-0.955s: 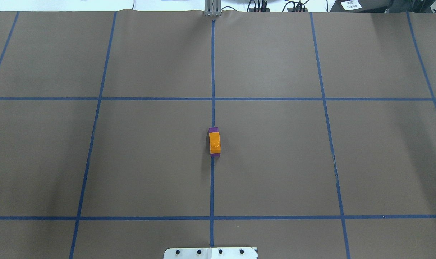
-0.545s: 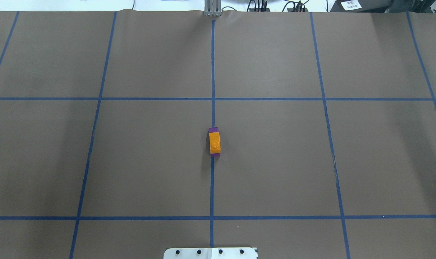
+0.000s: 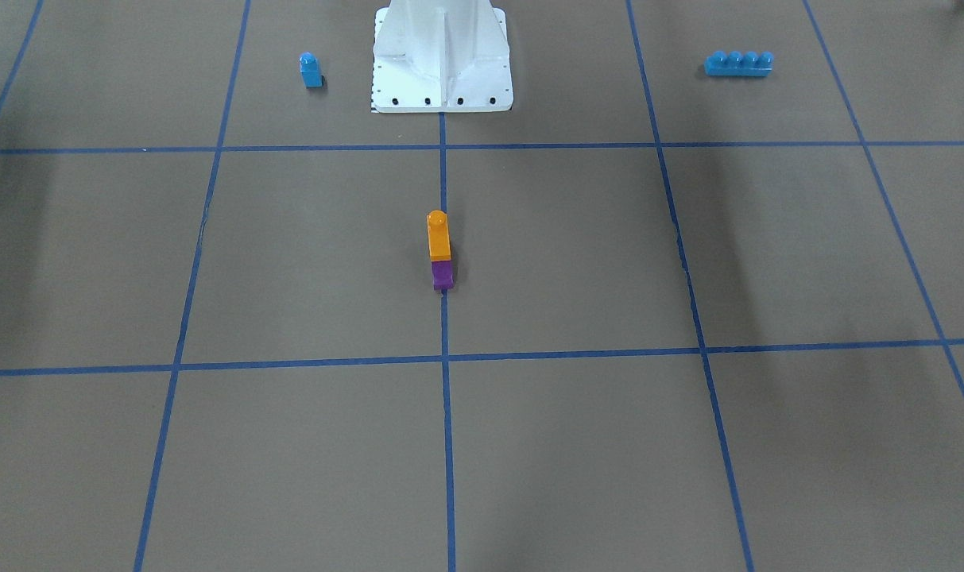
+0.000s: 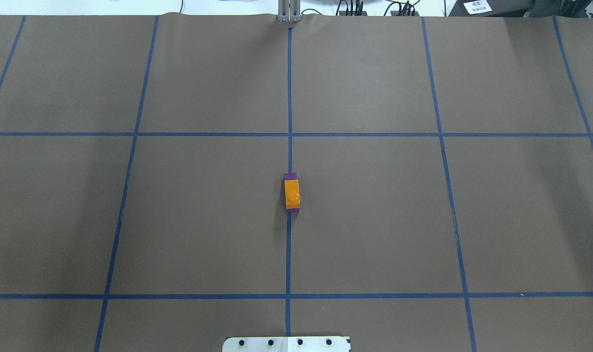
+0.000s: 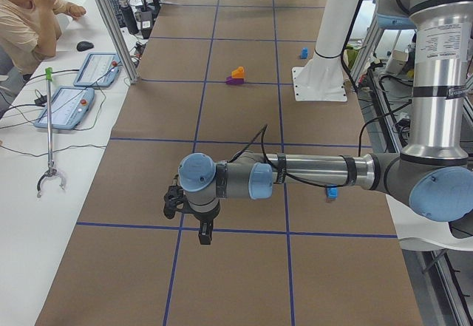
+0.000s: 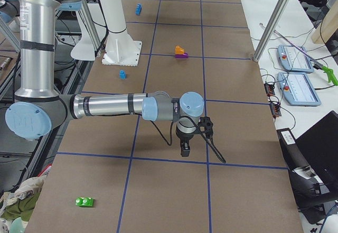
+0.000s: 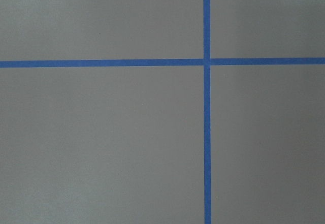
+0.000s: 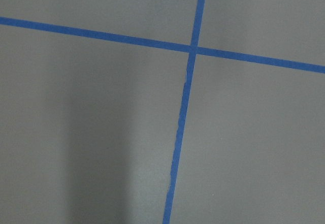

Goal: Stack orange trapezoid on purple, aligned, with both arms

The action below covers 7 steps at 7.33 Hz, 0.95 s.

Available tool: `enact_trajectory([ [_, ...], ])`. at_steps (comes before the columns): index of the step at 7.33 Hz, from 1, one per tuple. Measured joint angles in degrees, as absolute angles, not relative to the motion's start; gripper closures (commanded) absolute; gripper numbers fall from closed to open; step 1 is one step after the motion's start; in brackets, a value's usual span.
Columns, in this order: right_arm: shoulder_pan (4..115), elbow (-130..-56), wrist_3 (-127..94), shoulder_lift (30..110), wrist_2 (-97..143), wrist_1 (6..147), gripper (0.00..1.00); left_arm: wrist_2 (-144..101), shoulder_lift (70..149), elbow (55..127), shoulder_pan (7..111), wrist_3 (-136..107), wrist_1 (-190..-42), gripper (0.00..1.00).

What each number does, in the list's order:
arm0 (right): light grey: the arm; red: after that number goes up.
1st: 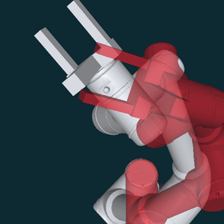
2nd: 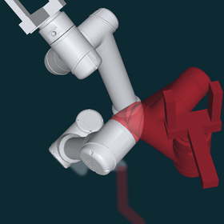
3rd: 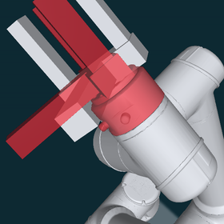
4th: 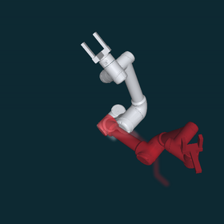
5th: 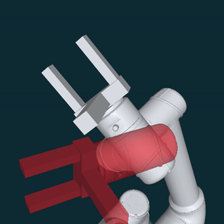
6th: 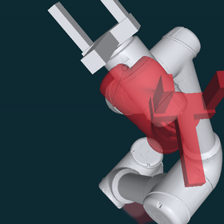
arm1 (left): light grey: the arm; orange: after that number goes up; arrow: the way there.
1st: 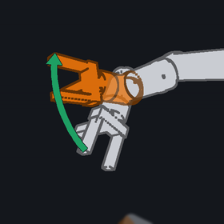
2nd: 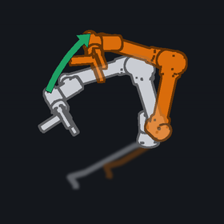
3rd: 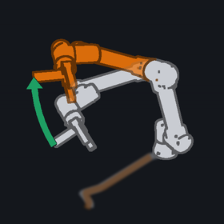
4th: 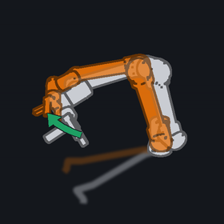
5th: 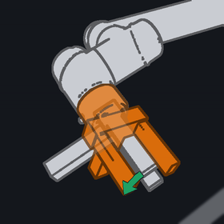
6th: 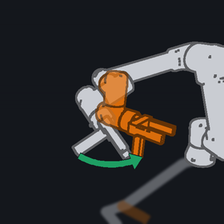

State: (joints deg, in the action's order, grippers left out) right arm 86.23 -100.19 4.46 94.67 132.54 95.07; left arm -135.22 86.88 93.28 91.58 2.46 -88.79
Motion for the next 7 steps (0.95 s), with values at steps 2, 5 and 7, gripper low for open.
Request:
enact_trajectory([
  [2, 86.22, -100.18, 4.41, 94.36, 132.54, 95.0, 0.0, -135.2, 86.62, 93.21, 91.57, 2.38, -88.81, 0.0],
  [5, 86.19, -100.18, 4.39, 94.22, 132.58, 94.96, 0.0, -137.84, 86.61, 93.04, 91.56, 2.26, -88.1, 0.0],
  [7, 86.15, -100.31, 4.39, 94.24, 132.55, 94.93, 0.0, -137.72, 86.41, 92.37, 91.58, 2.26, -88.12, 0.0],
])
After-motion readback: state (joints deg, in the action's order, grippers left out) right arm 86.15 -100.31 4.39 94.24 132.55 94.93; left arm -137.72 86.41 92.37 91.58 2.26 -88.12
